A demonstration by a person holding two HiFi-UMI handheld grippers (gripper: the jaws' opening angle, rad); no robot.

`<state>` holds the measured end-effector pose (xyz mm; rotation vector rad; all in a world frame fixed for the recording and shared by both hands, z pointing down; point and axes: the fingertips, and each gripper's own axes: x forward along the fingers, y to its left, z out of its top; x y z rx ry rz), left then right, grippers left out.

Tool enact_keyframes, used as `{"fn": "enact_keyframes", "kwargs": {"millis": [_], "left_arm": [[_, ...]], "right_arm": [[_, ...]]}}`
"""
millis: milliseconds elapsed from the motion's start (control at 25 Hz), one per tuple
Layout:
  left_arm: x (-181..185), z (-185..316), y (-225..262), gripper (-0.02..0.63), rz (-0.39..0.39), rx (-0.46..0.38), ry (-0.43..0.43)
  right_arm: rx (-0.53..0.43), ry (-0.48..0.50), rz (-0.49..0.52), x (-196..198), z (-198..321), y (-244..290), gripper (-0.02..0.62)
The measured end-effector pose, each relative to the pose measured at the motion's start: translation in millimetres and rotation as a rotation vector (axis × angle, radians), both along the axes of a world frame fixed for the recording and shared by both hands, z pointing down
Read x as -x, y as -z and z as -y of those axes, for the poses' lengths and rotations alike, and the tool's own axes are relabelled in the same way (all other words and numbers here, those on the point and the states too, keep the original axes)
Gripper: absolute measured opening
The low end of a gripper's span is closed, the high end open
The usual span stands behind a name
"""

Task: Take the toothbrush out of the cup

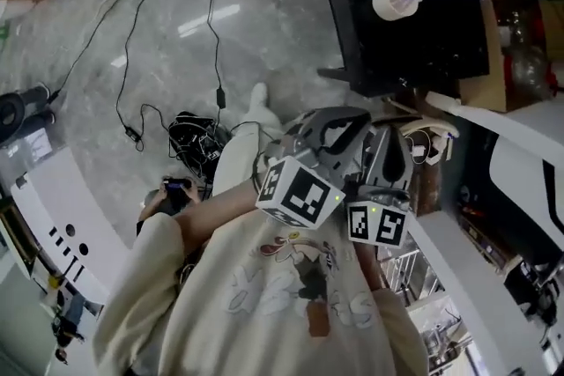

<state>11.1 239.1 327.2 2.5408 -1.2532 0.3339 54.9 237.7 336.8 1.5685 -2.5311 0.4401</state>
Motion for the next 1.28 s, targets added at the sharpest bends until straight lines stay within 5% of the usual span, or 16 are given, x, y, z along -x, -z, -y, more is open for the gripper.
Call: {"fn": "enact_keyframes", "kwargs": {"millis": [520, 880, 1280], "left_arm": [[7.5, 2.4, 9.6, 0.012, -0.001, -0.048, -0.074], [58.4, 4.4, 4.8, 0.012, 0.01, -0.023, -0.087], [101.1, 4.4, -0.6, 0.012, -0.027, -0.004, -0.109]], "right_arm": [[-0.026, -0.079, 0.019, 8.2, -1.7, 5.5, 0.012], [-0.028, -0.2, 0.073, 37.6, -0.1, -0.4, 0.012], [-0.05, -0.242, -0.003, 80.9, -4.9, 0.9, 0.012]]}}
